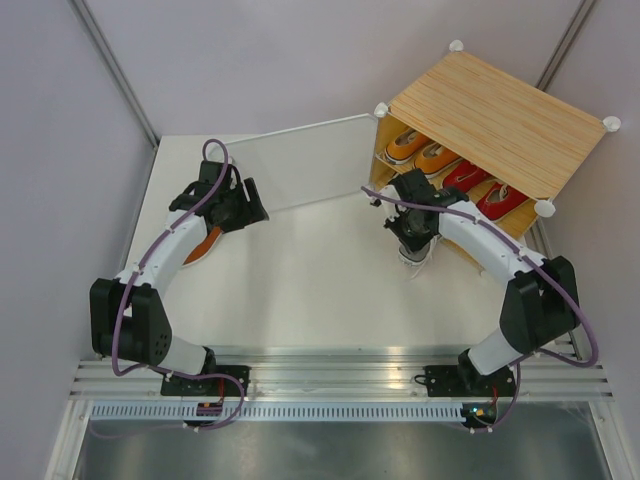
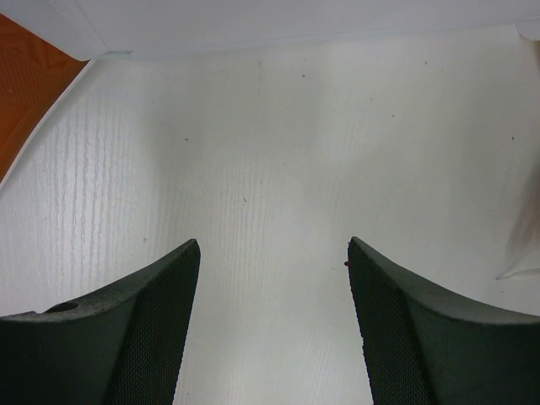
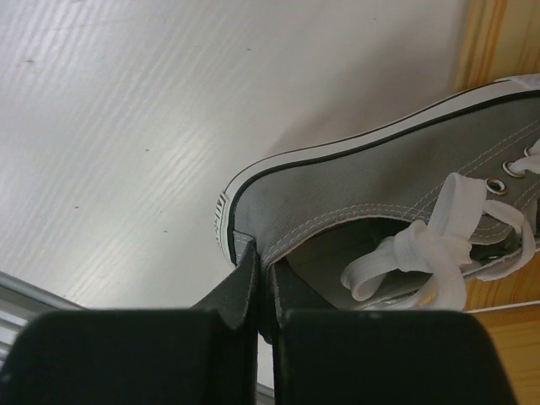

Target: Place and organize the shoes in the shoe cabinet

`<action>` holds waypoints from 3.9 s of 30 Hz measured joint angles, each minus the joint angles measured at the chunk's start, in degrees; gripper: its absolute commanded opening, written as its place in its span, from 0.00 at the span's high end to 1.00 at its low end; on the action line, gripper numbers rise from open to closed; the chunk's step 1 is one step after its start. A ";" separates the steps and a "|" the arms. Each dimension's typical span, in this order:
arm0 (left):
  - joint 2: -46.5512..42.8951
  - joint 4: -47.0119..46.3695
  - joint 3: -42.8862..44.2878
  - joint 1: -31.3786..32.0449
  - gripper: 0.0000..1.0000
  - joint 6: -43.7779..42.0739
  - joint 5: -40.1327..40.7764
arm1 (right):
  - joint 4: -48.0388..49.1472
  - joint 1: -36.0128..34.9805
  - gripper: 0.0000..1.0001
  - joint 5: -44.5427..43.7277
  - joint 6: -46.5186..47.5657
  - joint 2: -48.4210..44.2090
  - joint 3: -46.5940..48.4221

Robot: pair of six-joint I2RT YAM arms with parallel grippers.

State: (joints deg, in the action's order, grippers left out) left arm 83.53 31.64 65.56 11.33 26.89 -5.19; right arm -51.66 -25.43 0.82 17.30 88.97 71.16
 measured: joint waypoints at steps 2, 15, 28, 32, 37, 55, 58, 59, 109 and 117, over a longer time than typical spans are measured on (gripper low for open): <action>0.00 0.00 -0.02 -0.02 0.26 0.00 -0.04 | 0.66 1.62 0.99 -1.25 0.72 0.94 0.15; -0.11 0.02 -0.33 -0.02 0.25 0.00 -0.09 | 7.69 8.41 0.51 -7.37 3.23 9.16 4.22; -0.33 0.02 -0.33 -0.11 0.25 0.00 -0.07 | 16.28 -2.29 0.50 -5.77 0.66 2.23 4.83; -0.33 0.02 -0.33 -0.13 0.25 0.00 -0.07 | 22.62 -4.15 0.52 -4.81 0.39 3.32 4.72; -0.35 0.02 -0.33 -0.13 0.25 0.00 0.13 | 29.62 -3.96 0.53 -5.38 0.48 9.29 4.72; -0.50 0.02 -0.33 -0.39 0.25 0.00 0.35 | 43.56 -0.83 0.54 -13.92 2.10 22.75 4.76; -0.63 0.02 -0.33 -0.39 0.25 0.00 0.37 | 44.41 0.26 0.54 -13.90 2.21 24.22 4.90; -0.66 0.02 -0.33 -0.39 0.25 0.00 0.37 | 44.41 0.50 0.54 -13.81 2.21 24.65 5.01; -1.22 0.04 -1.03 -0.72 0.25 0.00 0.61 | 48.02 2.99 0.50 -18.93 -4.79 28.22 6.49; -1.57 0.04 -1.03 -0.72 0.25 0.00 0.59 | 49.86 0.76 0.55 -24.11 -5.99 20.74 3.13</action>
State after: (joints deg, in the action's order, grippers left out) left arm 81.95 31.68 64.53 10.61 26.89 -4.60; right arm -1.80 -24.67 -23.29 11.31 109.71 74.28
